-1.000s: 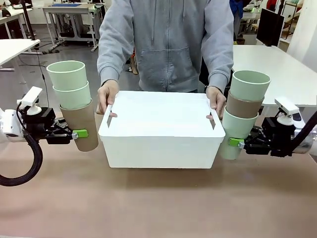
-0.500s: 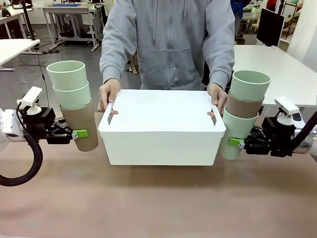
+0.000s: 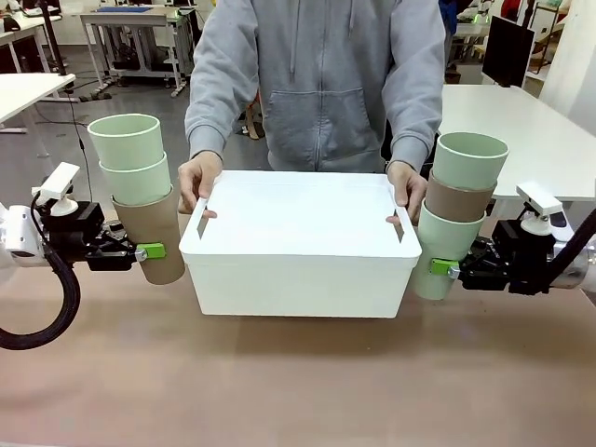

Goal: Stack the cups and store them in the basket.
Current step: Place the stack of Reusable plastic cups into the Pantry Basket.

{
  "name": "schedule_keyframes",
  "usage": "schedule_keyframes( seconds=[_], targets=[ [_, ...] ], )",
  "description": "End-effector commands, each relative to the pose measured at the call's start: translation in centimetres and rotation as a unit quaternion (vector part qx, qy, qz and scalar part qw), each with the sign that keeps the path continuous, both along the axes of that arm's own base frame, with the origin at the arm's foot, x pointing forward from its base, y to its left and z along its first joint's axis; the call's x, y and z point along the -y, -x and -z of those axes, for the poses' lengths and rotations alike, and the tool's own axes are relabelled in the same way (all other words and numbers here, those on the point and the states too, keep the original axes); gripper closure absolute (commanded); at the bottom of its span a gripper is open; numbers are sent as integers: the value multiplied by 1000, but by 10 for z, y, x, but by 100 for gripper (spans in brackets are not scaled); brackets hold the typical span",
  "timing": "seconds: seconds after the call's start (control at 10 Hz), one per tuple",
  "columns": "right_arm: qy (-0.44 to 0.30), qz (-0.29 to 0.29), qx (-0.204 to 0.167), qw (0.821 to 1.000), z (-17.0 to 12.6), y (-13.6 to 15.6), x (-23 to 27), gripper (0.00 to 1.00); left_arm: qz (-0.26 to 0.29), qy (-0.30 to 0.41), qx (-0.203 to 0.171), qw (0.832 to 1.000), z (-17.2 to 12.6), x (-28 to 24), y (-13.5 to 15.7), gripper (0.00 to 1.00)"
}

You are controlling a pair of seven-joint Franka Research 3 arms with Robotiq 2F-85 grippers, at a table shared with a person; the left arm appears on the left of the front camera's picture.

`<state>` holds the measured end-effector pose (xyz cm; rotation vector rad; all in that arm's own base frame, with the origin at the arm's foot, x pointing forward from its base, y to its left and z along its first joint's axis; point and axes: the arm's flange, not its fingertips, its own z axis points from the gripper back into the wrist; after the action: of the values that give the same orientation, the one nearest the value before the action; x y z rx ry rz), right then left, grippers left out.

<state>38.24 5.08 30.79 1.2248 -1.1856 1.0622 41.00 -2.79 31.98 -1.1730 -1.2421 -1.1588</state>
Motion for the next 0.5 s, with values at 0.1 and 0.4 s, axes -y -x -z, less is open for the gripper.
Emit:
schedule_keyframes(
  seconds=[0.1,0.4],
  targets=[
    [-1,0,7,1000,-3,0,-1,15,2,2,6,1000,-4,1,1,15],
    [-1,0,7,1000,-3,0,-1,15,2,2,6,1000,-4,1,1,15]
  ],
)
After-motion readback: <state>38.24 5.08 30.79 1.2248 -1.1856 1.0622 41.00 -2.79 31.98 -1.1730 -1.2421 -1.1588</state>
